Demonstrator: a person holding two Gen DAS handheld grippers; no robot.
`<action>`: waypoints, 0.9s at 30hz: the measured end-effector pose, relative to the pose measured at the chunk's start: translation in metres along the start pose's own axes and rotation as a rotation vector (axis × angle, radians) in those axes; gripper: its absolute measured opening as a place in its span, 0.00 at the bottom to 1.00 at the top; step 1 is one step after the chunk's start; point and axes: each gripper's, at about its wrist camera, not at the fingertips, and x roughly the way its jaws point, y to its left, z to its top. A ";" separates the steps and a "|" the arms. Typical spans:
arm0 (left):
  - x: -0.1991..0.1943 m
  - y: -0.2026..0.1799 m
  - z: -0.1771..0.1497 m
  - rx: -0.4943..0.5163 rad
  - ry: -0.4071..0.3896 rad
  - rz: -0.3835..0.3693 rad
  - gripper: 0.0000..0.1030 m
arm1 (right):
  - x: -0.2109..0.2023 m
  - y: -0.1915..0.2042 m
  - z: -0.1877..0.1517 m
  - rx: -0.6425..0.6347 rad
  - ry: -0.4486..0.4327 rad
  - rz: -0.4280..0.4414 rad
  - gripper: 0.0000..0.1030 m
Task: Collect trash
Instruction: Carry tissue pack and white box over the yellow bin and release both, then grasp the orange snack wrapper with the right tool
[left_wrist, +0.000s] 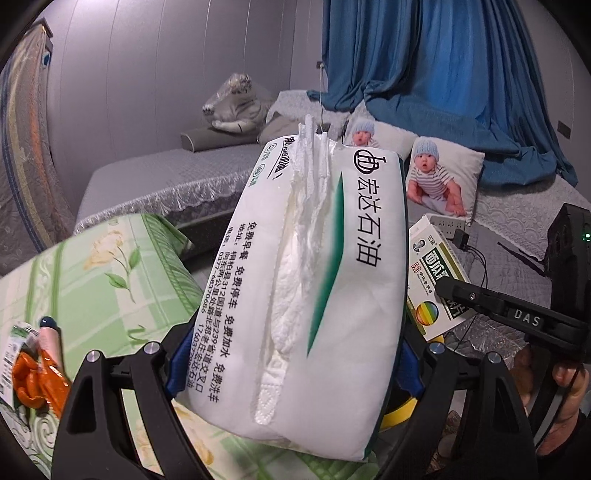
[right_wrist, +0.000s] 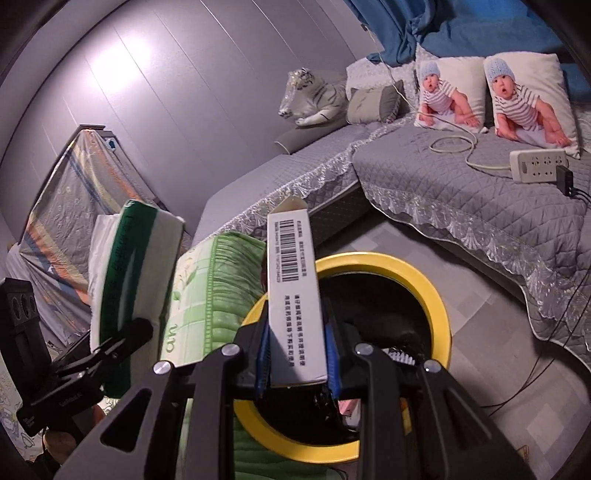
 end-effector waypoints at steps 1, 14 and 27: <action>0.006 -0.003 -0.001 0.001 0.012 0.001 0.79 | 0.003 -0.003 -0.001 0.010 0.008 0.001 0.22; 0.053 -0.010 0.004 -0.042 0.083 -0.037 0.81 | 0.032 -0.038 -0.002 0.069 0.064 -0.084 0.25; -0.036 0.047 0.011 -0.182 -0.130 0.135 0.92 | -0.006 -0.016 -0.003 -0.002 -0.016 -0.072 0.57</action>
